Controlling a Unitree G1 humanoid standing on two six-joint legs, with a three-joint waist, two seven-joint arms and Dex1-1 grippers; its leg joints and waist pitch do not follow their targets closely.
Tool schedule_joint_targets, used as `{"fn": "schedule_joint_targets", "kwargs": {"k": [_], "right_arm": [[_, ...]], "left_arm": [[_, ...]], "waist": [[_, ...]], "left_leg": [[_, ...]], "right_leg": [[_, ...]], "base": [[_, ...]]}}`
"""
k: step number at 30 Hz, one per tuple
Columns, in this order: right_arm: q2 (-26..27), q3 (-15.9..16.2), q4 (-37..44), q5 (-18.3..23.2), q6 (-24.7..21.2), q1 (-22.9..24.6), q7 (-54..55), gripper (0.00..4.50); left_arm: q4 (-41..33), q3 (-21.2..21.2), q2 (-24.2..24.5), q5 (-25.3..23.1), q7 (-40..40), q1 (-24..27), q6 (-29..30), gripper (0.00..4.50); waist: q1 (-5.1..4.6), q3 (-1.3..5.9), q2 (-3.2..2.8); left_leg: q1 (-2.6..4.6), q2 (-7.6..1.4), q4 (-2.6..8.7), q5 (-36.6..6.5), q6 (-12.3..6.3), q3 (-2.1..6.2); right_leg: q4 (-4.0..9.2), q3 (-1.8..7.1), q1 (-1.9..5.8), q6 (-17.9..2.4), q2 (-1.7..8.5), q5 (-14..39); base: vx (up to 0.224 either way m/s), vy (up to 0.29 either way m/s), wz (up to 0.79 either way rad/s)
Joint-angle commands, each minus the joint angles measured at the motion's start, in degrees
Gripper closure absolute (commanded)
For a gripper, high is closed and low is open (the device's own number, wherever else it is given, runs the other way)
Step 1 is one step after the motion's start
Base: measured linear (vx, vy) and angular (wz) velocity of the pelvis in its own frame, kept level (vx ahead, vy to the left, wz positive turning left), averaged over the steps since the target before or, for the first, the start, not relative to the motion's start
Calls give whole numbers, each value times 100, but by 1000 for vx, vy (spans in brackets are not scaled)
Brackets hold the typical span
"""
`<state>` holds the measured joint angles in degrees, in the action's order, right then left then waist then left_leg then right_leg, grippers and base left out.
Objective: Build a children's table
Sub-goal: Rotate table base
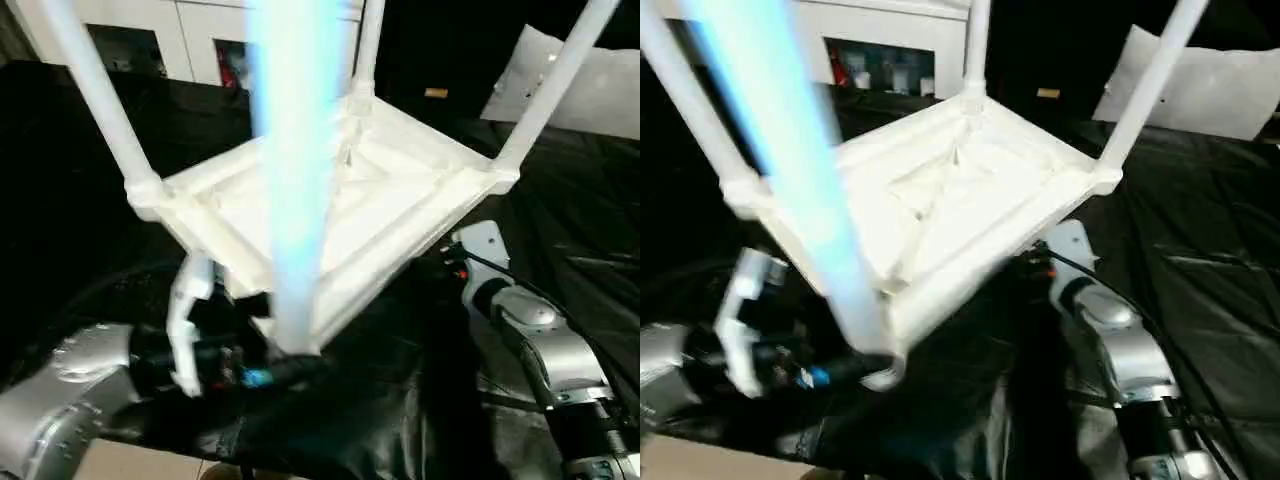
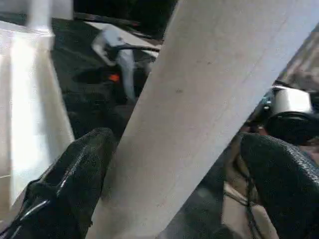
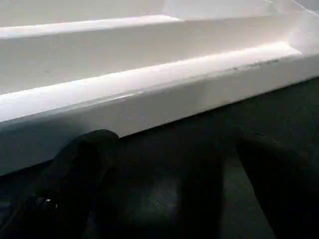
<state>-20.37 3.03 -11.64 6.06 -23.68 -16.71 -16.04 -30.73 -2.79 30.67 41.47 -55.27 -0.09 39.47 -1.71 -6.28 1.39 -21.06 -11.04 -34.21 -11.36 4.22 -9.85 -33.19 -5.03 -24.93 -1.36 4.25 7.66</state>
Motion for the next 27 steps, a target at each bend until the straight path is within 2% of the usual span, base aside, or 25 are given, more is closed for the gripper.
{"fn": "schedule_joint_targets", "kwargs": {"k": [1, 4, 6, 9, 10, 13, 14, 17, 19, 20, 21, 23, 24, 25, 27], "right_arm": [[42, 34, 150, 16, 37, -12, 11, 0], [44, -4, 204, 5, 18, 21, 31, 0], [46, -25, 241, -4, 3, 27, 36, 0], [74, -60, 244, -28, 78, 37, -18, 0], [86, -67, 242, -9, 110, 35, -50, 0], [160, -10, 258, 60, 221, 11, -191, 0], [297, 100, 290, 130, 254, -54, -297, 0], [444, 210, 320, 183, 278, -116, -370, 0], [724, 377, 210, 194, 349, -327, -407, 0], [787, 410, 162, 190, 369, -389, -412, 0], [891, 440, 51, 187, 414, -497, -423, 0], [1062, 458, -206, 152, 512, -708, -407, 0], [1062, 458, -206, 152, 512, -708, -407, 0], [1201, 475, -521, 45, 672, -948, -376, 0], [1317, 467, -790, -30, 781, -1155, -343, 0]], "left_arm": [[-391, -360, -48, 259, -51, 13, 82, 0], [-545, -542, -112, 351, 46, 20, 193, 0], [-630, -624, -156, 406, 91, 35, 261, 0], [-739, -707, -214, 439, 156, 109, 326, 0], [-761, -724, -227, 444, 173, 124, 336, 0], [-766, -806, -265, 379, 232, 136, 297, 0], [-640, -895, -417, 173, 409, 18, 142, 0], [-506, -939, -564, 19, 551, -124, 41, 0], [-245, -991, -765, -107, 662, -407, -48, 0], [-185, -1009, -801, -136, 676, -475, -68, 0], [-84, -1049, -865, -223, 713, -582, -132, 0], [72, -1113, -988, -293, 752, -748, -186, 0], [72, -1113, -988, -293, 752, -748, -186, 0], [195, -1229, -1109, -406, 779, -903, -280, 0], [304, -1321, -1228, -491, 831, -1037, -360, 0]], "waist": [[36, 272, 5], [17, 253, 2], [-9, 212, 0], [-40, 217, 7], [-50, 187, 13], [-65, 182, 20], [-67, 149, 22], [-80, 143, 21], [-108, 104, 4], [-117, 111, 24], [-123, 105, -4], [-167, 75, 3], [-187, 76, -19], [-183, 82, -10], [-180, 110, -33]], "left_leg": [[16, -115, 437, -1515, -136, 28], [9, -109, 439, -1580, -124, 38], [6, -104, 450, -1673, -132, 46], [-5, -110, 447, -1633, -146, 54], [-12, -113, 457, -1664, -153, 54], [-6, -108, 448, -1650, -168, 51], [-11, -109, 458, -1643, -179, 51], [-30, -127, 471, -1613, -169, 67], [-30, -110, 475, -1751, -160, 64], [-10, -87, 455, -1781, -136, 68], [-53, -88, 471, -1721, -106, 102], [-50, -81, 465, -1821, -90, 104], [-25, -82, 454, -1843, -73, 108], [-20, -101, 459, -1783, -94, 102], [3, -108, 448, -1663, -112, 87]], "right_leg": [[458, 287, 320, -452, 268, 2844], [481, 274, 304, -343, 255, 2983], [507, 263, 283, -278, 248, 3106], [490, 264, 294, -310, 250, 2981], [496, 264, 280, -308, 249, 2999], [503, 265, 281, -296, 249, 3023], [505, 268, 270, -304, 247, 2995], [491, 273, 295, -336, 261, 2919], [534, 261, 269, -286, 263, 3163], [553, 254, 269, -201, 264, 3339], [524, 244, 306, -175, 282, 3363], [576, 227, 279, -96, 293, 3607], [583, 234, 257, -103, 303, 3635], [575, 249, 251, -165, 313, 3483], [528, 266, 253, -373, 299, 3072]], "base": [[0, 0, 0], [0, 0, 0], [0, 0, 0], [0, 0, 0], [0, 0, 0], [0, 0, 0], [0, 0, 0], [0, 0, 0], [0, 0, 0], [0, 0, 0], [0, 0, 0], [0, 0, 0], [0, 0, 0], [0, 0, 0], [0, 0, 0]]}}
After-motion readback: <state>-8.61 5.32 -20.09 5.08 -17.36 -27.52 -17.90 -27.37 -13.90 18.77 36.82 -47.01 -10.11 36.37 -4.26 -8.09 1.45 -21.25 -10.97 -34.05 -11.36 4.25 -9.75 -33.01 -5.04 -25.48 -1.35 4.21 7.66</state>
